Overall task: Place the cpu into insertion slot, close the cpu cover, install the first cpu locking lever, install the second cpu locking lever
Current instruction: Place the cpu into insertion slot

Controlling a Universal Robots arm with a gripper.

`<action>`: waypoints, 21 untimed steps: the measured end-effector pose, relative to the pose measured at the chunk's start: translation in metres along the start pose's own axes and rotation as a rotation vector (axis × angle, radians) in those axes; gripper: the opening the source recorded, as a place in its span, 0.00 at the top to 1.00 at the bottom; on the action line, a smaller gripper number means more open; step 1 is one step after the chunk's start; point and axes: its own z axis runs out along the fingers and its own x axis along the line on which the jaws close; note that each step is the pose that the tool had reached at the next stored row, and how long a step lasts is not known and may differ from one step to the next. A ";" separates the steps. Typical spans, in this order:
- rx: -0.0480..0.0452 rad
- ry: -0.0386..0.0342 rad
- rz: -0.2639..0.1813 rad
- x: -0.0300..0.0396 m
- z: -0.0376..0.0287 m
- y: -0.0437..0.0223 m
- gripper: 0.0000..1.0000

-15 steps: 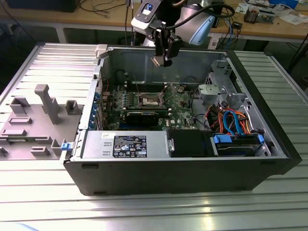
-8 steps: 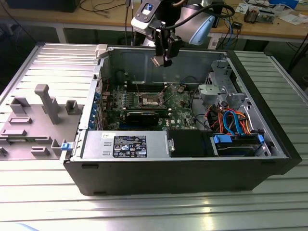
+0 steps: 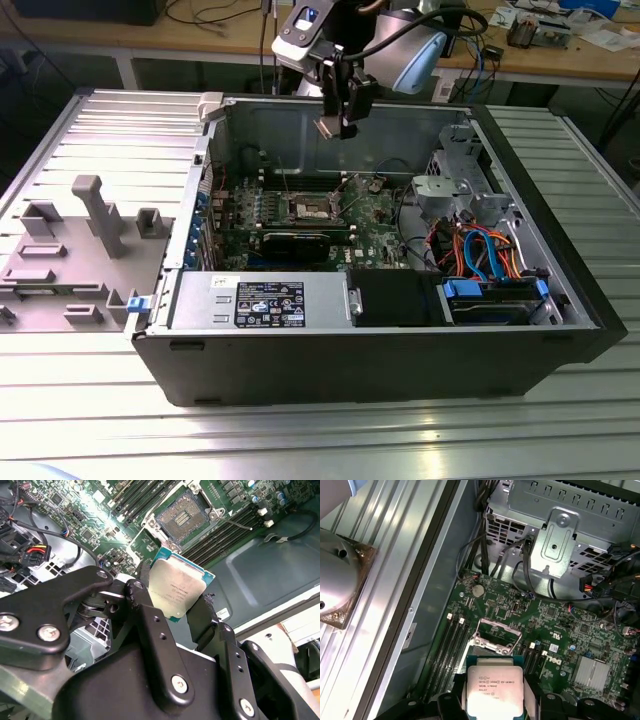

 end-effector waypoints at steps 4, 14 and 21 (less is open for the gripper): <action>-0.0001 -0.0005 0.006 0.0000 0.0000 0.0000 0.46; -0.0002 -0.0012 0.013 -0.0001 0.0001 0.0002 0.46; -0.0004 -0.0017 0.019 -0.0001 0.0002 0.0002 0.46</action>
